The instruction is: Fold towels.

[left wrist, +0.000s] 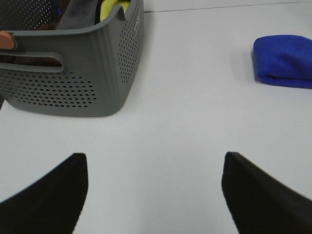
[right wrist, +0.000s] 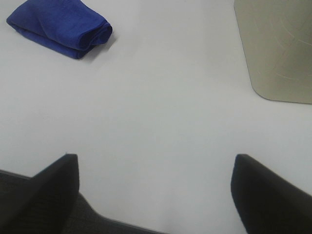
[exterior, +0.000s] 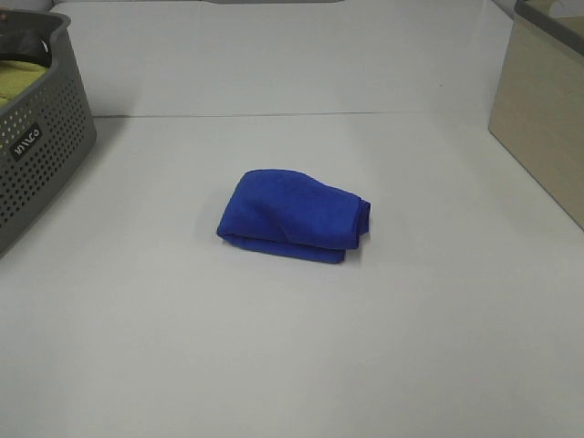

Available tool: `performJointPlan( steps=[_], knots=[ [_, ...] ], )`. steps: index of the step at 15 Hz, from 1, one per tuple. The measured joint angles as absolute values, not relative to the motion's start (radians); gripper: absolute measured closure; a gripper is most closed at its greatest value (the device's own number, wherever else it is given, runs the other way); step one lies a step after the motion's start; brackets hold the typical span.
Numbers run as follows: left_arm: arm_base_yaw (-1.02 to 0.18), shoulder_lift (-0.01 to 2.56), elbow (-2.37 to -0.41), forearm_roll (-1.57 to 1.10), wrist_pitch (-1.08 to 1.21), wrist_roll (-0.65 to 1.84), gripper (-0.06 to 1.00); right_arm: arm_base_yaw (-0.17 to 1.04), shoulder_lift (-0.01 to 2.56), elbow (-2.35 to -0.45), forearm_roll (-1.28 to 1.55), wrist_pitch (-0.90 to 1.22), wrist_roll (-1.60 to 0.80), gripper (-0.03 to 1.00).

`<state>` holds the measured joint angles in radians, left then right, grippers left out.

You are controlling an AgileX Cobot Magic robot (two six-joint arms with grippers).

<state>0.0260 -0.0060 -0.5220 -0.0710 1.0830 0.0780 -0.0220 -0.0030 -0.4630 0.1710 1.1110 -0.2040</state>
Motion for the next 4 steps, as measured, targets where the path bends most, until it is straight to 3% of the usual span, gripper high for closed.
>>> performJointPlan(
  steps=[4],
  knots=[
    [0.026,-0.006,-0.522,-0.071,1.083,0.078,0.22,-0.022,-0.003,-0.463,0.171,1.111,-0.204,0.14]
  ],
)
